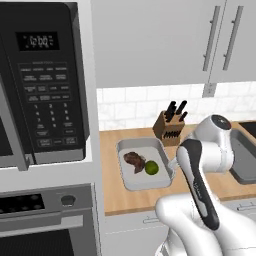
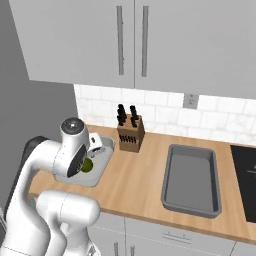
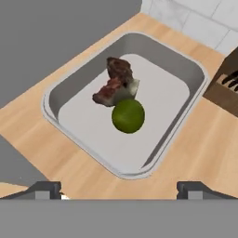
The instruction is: Place one lime and one steak in each tupperware on the nearby counter, to pack two identical lunches.
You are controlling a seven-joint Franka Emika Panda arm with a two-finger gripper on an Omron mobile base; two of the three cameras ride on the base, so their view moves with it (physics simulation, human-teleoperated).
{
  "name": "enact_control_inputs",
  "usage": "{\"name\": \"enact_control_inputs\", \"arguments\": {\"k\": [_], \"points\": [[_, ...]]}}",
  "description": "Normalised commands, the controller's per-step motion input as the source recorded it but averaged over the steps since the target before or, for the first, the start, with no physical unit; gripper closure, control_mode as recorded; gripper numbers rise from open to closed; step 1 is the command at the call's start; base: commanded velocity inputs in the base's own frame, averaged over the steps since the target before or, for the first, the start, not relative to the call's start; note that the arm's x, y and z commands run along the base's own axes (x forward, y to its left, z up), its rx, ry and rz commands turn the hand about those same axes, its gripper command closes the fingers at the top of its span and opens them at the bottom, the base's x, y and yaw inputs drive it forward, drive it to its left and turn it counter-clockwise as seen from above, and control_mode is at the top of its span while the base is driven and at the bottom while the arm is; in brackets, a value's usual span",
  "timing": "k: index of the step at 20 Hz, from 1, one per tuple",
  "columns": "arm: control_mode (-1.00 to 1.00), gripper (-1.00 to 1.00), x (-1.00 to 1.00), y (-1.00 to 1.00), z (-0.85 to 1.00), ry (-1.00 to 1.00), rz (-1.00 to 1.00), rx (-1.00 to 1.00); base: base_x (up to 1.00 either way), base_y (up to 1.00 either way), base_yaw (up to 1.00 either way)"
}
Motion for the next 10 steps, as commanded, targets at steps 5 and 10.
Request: {"name": "enact_control_inputs", "arguments": {"k": [5, 10], "points": [[-1.0, -1.0, -0.59, 0.05, 0.21, -0.48, -0.01, -0.03, 0.0, 0.0, 0.0], [1.0, -1.0, -0.13, 0.0, 0.01, -0.02, -0.01, 0.0, -0.79, 0.0, -0.07]]}}
